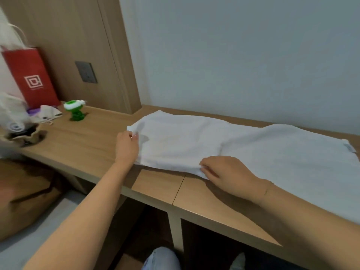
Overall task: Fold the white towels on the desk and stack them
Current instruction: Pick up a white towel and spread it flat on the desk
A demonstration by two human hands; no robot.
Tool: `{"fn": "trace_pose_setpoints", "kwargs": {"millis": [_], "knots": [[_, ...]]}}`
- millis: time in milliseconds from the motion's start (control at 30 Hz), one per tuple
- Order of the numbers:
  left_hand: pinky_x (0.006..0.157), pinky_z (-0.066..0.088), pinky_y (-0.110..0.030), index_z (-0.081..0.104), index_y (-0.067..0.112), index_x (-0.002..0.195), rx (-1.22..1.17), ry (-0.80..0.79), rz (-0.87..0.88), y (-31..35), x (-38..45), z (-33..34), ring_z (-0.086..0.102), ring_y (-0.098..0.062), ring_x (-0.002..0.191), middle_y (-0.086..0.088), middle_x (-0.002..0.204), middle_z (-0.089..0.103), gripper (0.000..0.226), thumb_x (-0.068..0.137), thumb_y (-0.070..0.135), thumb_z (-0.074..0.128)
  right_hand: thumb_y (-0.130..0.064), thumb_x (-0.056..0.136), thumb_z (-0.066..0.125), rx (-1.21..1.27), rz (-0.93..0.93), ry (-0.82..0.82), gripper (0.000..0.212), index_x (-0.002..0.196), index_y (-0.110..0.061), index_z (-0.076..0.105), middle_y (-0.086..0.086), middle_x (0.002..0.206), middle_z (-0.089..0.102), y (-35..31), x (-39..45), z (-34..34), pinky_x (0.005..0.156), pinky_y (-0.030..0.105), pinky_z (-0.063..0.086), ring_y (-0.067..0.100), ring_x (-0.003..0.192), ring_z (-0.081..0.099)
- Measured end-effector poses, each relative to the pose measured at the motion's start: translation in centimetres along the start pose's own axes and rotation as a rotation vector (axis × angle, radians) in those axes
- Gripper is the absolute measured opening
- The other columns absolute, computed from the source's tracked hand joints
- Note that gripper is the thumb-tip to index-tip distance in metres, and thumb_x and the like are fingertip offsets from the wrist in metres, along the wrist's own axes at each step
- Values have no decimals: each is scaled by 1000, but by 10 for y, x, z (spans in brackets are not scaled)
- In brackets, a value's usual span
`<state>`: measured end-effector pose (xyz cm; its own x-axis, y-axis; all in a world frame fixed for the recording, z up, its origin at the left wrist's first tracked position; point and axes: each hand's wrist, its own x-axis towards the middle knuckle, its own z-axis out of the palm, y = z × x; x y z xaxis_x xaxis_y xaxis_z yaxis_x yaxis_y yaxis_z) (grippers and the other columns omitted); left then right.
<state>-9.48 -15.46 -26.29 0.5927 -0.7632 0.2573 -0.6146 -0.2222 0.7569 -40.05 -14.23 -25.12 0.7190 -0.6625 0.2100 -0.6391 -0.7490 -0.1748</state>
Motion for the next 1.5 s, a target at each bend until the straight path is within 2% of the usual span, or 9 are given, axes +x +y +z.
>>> {"fn": "trace_pose_setpoints", "kwargs": {"millis": [133,267,367,467,567,700,900,1200,1500], "knots": [[63,43,-23,53,10,119,-658,169,-460,-9,4,-37,54,-11,73,0,84,58,32,105,33,36,-29,100,50,374,171,-196,19,91,-18,63,-8,86,61,16,27,-32,74,25,42,9,80,56],[67,55,-34,49,5,131,-504,153,-552,-31,-20,-51,58,-14,62,-6,80,60,36,101,20,35,-27,100,49,494,227,-243,20,107,-15,64,-1,107,62,16,39,-36,86,24,43,16,99,57],[70,56,-38,36,7,142,-310,227,-478,-46,-37,-57,62,-13,69,-8,93,61,48,95,10,48,-31,98,52,140,95,-110,26,123,-23,54,-4,113,53,2,26,-22,75,22,38,12,95,52],[105,42,-50,11,19,154,-68,275,-353,-47,-48,-57,41,-35,131,-17,149,33,85,87,10,63,-34,92,56,-155,-170,88,19,107,-23,61,-5,103,54,-18,-2,-11,69,24,33,13,86,50],[116,18,-51,44,25,139,367,270,34,-35,-60,-46,17,-31,145,-7,157,21,57,87,16,66,-34,83,60,-276,-197,119,14,87,-21,61,-4,85,54,-33,-24,-1,65,26,41,15,75,50],[107,32,-34,62,26,121,308,-106,268,-4,-64,-25,47,-20,130,1,141,52,26,97,33,53,-20,84,60,-340,-45,120,11,95,-16,61,0,85,56,-30,-25,6,62,28,38,19,75,51],[115,20,-52,31,32,150,596,-497,182,-2,-61,-8,21,-26,147,0,161,23,54,100,52,35,-13,68,80,-477,-69,137,17,63,-14,63,2,60,56,-20,-25,4,45,27,32,17,52,51],[111,-12,-66,8,43,153,553,-714,73,-17,-49,-24,-14,-31,150,5,164,-11,65,95,69,19,-30,87,47,-75,-196,8,24,89,-22,69,-6,80,60,-51,-60,-7,55,24,45,10,70,58],[114,-10,-60,2,34,155,755,-475,171,5,-89,-13,-13,-27,150,-1,164,-13,63,100,59,16,-60,92,33,314,71,-87,46,127,-42,58,-31,129,49,-15,-95,-20,101,7,30,-11,120,41]]}}
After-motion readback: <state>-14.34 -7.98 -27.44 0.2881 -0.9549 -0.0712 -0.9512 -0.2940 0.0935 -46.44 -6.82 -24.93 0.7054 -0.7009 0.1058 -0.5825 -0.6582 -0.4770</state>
